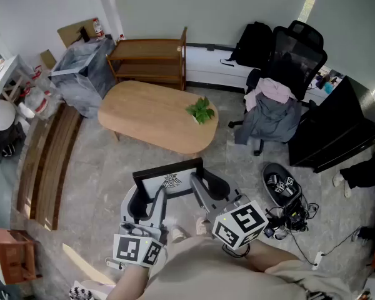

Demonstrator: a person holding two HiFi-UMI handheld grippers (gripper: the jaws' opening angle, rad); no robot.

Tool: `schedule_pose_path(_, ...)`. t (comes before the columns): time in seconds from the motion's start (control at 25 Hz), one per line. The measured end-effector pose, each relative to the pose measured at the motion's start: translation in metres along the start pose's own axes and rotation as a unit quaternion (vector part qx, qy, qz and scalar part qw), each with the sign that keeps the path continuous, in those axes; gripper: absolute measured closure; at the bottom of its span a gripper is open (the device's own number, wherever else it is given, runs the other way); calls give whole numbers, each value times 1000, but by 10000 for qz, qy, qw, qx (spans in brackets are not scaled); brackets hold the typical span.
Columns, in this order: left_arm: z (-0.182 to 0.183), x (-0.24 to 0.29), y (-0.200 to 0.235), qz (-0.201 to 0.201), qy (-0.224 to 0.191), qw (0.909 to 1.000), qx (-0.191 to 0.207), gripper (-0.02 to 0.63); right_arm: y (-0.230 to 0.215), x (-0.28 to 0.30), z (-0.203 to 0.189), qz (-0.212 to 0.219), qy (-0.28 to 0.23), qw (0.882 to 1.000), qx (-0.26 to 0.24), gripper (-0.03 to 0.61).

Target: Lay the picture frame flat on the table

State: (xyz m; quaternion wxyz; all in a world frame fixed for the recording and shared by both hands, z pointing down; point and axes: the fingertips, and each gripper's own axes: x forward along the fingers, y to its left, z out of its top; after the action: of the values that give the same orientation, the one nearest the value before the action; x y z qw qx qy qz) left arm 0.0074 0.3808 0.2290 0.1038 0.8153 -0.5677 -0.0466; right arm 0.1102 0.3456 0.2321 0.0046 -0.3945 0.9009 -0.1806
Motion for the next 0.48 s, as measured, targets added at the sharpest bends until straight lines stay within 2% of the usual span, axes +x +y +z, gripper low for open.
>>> schedule_pose_path(0.48,-9,18,-13,83,88,9999,30,413,-25,-2,-1,63,10,9999,95,503)
